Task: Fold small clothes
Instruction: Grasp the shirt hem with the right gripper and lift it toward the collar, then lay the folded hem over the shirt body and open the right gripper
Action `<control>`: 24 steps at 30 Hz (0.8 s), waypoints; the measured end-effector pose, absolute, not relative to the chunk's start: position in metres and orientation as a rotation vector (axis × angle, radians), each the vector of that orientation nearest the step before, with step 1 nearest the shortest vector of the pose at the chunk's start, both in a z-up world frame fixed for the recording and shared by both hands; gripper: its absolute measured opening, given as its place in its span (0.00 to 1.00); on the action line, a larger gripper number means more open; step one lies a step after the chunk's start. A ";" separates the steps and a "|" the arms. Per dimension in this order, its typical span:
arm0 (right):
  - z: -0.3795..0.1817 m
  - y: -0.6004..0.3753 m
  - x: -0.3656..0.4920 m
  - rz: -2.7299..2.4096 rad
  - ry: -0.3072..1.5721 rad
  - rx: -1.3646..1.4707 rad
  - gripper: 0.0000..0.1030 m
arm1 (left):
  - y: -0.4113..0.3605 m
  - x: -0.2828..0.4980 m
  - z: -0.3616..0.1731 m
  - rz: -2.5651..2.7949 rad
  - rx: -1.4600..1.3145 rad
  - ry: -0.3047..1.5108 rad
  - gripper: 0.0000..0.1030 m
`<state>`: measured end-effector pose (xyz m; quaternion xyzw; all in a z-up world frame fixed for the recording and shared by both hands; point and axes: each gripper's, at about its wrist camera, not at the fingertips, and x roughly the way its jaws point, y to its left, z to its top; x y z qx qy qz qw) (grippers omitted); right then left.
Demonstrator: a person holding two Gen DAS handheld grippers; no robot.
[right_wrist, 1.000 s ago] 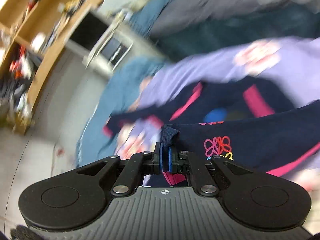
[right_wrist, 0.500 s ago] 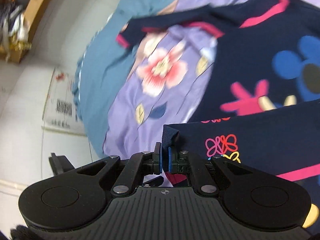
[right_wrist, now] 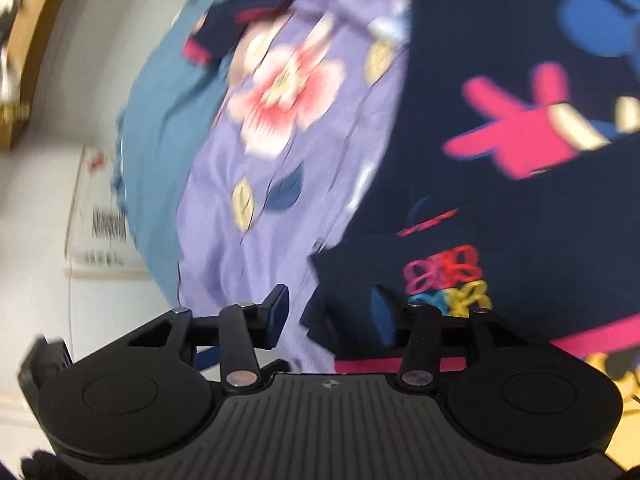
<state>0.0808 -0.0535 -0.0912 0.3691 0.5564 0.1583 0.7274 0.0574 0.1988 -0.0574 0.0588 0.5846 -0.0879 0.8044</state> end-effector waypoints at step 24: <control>-0.080 -0.401 0.006 -0.567 0.835 1.018 0.67 | 0.045 0.071 -0.110 -0.609 0.466 1.280 1.00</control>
